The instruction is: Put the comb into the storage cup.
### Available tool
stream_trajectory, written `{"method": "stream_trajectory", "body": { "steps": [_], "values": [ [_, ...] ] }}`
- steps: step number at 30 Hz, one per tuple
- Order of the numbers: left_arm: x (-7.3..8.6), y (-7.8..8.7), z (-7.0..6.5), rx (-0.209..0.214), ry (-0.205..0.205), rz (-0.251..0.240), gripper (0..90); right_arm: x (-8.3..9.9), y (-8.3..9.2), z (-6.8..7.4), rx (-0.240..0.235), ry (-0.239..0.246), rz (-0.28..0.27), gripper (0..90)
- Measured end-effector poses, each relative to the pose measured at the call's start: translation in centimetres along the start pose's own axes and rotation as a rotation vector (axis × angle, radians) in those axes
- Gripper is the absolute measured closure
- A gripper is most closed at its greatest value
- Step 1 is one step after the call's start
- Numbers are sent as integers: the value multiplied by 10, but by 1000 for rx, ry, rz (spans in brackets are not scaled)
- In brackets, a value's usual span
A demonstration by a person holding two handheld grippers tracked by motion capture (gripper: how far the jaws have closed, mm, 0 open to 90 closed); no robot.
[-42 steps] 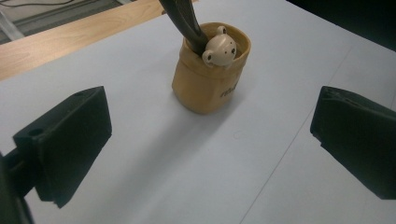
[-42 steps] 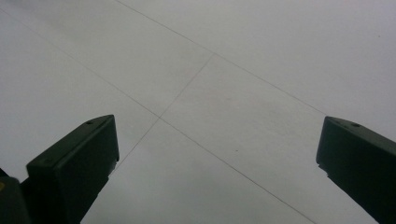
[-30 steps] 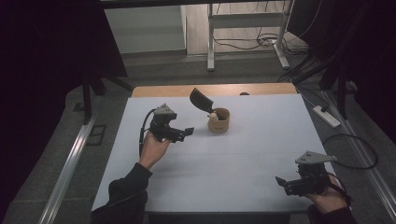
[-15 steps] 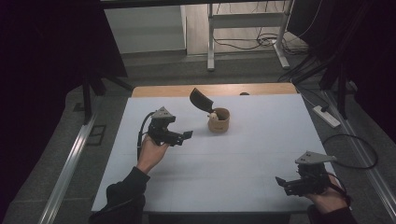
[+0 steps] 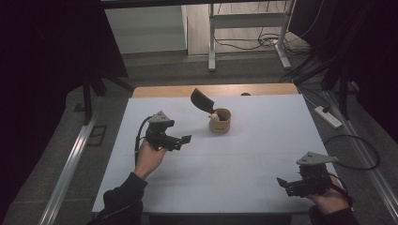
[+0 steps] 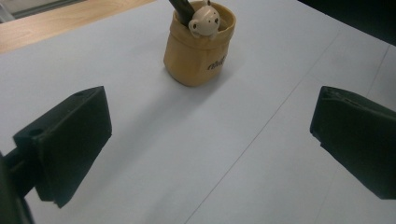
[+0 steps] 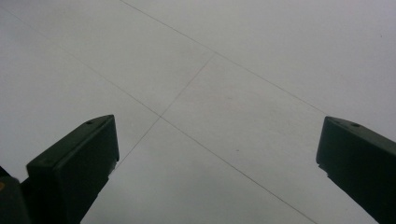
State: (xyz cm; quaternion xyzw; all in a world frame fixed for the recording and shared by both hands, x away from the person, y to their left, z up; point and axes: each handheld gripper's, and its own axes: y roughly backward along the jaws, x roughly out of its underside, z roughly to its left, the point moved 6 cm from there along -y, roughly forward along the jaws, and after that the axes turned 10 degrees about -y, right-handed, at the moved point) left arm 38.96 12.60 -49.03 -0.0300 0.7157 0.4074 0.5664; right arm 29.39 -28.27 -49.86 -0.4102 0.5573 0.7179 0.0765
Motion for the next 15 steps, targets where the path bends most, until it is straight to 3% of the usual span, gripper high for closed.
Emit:
{"method": "stream_trajectory", "body": {
  "steps": [15],
  "values": [
    [12, 13, -10, -7, 2, 19, 0, 0, 0, 0, 0, 1, 0, 0]
  ]
}}
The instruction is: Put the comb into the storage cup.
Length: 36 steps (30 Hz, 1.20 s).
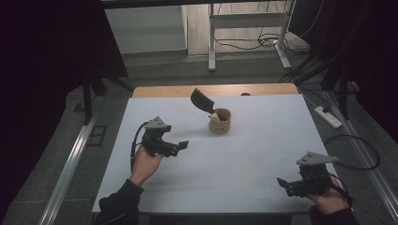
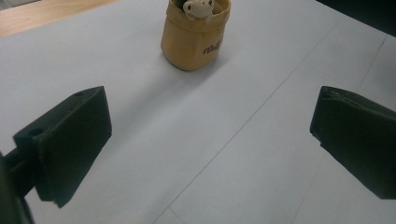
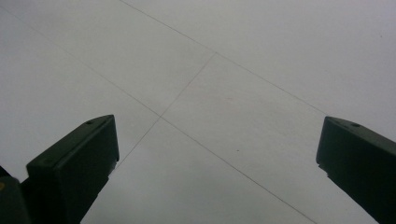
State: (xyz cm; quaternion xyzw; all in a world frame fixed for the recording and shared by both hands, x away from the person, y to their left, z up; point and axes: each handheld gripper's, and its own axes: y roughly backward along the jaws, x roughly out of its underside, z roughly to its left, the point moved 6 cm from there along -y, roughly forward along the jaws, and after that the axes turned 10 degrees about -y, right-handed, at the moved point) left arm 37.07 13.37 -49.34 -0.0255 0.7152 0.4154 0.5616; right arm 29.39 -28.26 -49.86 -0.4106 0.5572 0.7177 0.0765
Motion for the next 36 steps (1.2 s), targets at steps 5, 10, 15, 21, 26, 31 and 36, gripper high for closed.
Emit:
{"method": "stream_trajectory", "body": {
  "steps": [5, 10, 15, 21, 26, 31, 36],
  "values": [
    [3, 5, -2, -5, -1, 4, 0, 0, 0, 0, 0, -1, 0, 0],
    [7, 8, -4, -11, 1, 12, 0, 0, 0, 0, 0, 0, 1, 0],
    [11, 13, -6, -14, 2, 16, 0, 0, 0, 0, 0, -1, 2, 0],
    [17, 21, -9, -22, 7, 19, 0, 0, 0, 0, 0, -1, 1, 0],
    [22, 26, -10, -29, 13, 22, 0, 0, 0, 0, 0, -1, 1, 0],
    [26, 30, -11, -38, 12, 28, 0, 0, 0, 0, 0, -1, 1, 0],
    [30, 34, -12, -46, 16, 31, 0, 0, 0, 0, 0, -1, 1, 0]
  ]
}}
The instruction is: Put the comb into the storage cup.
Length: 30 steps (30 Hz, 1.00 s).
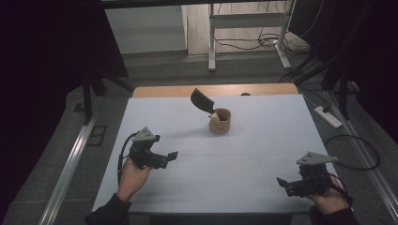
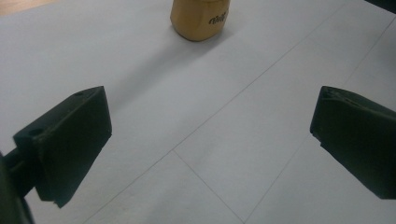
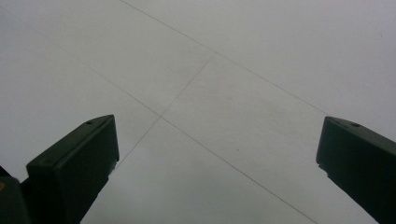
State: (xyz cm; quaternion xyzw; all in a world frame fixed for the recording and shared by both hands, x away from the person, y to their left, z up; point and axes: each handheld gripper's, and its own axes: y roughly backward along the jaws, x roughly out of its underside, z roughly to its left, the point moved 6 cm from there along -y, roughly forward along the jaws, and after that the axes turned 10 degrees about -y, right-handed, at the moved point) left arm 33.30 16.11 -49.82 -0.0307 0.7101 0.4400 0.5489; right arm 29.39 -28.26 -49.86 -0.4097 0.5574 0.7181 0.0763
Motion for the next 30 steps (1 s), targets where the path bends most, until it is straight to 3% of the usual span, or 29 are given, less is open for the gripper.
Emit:
{"method": "stream_trajectory", "body": {
  "steps": [30],
  "values": [
    [31, 30, -4, -65, 19, 31, 0, 0, 0, 0, 6, -1, -1, 0]
  ]
}}
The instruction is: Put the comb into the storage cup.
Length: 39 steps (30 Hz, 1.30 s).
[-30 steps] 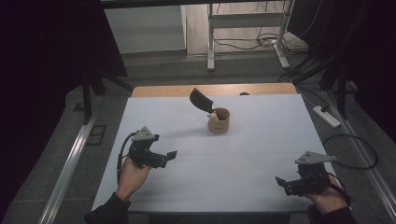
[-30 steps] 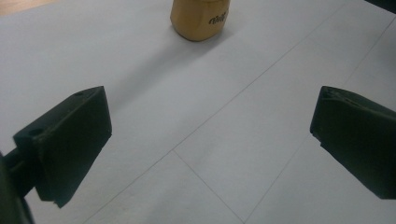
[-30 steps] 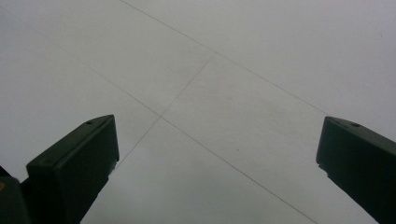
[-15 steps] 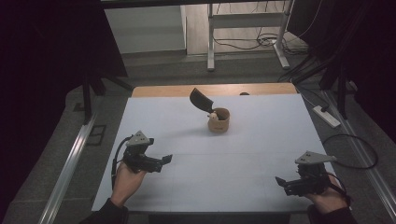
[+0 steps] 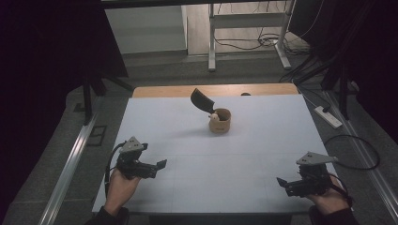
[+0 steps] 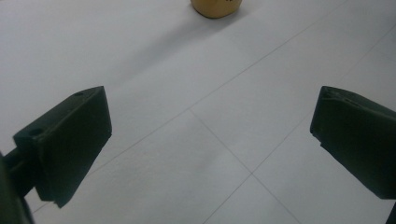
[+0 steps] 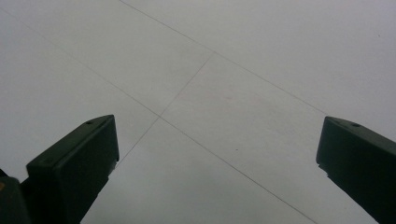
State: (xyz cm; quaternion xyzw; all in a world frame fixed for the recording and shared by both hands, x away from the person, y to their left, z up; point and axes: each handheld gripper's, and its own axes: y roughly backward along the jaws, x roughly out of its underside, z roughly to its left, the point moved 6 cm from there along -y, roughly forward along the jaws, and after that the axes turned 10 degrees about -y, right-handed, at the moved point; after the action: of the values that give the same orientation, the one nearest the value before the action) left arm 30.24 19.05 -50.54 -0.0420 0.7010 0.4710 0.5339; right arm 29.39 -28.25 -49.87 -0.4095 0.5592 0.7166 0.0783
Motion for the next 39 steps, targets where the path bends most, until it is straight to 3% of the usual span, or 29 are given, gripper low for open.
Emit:
{"method": "stream_trajectory", "body": {
  "steps": [20, 39],
  "values": [
    [21, 19, -2, -29, 48, 8, 0, 0, 0, 0, 3, -2, 2, 0],
    [39, 32, -4, -76, 54, 42, 0, 0, 0, -1, 13, -9, 3, 0]
  ]
}}
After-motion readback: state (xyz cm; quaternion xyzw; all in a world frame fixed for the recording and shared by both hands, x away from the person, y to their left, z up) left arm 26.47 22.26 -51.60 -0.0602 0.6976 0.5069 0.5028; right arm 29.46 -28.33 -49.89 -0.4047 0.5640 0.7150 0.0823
